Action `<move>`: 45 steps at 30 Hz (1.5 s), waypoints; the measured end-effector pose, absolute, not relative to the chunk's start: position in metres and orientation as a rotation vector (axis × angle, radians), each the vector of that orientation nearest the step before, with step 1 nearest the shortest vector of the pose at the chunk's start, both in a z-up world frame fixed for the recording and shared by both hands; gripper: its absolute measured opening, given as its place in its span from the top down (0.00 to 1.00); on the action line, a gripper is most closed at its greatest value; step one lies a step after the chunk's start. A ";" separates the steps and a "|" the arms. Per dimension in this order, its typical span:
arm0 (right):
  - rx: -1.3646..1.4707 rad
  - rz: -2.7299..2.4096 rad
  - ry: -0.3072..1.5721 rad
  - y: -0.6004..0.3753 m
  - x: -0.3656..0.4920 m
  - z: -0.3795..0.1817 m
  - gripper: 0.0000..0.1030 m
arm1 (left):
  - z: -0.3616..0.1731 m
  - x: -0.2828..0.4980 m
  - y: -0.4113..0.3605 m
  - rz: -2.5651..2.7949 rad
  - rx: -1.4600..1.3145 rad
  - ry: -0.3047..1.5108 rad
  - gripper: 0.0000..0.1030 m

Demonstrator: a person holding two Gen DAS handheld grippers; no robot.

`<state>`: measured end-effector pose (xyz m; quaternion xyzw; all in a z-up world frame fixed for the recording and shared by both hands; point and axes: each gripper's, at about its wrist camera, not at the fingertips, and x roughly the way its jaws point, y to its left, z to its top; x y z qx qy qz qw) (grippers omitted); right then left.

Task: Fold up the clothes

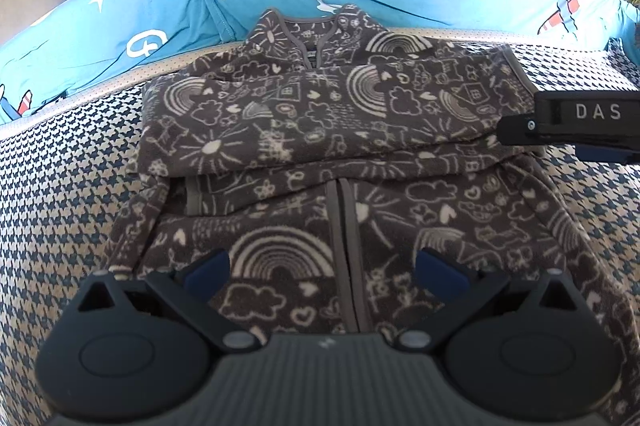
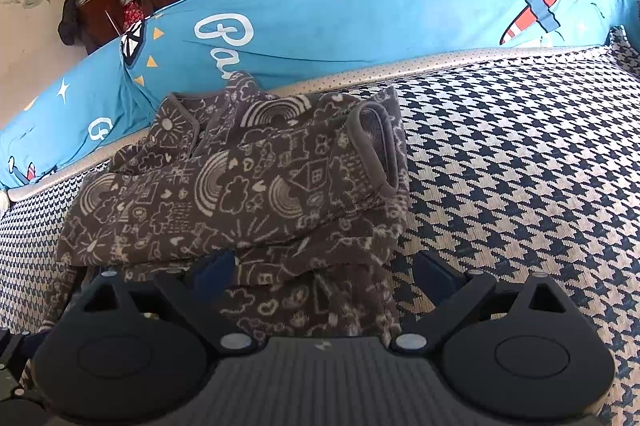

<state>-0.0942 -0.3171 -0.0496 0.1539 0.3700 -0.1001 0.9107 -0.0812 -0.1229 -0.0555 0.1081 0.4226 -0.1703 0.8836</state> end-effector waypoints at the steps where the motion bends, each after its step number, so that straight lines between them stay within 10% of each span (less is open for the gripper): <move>1: 0.317 -0.206 0.763 -0.317 -0.094 -0.050 0.07 | -0.056 -0.081 -0.124 -0.355 0.230 0.881 0.00; 45: 0.487 -0.272 0.744 -0.368 -0.080 -0.059 0.07 | -0.052 -0.035 -0.101 -0.251 0.193 0.809 0.00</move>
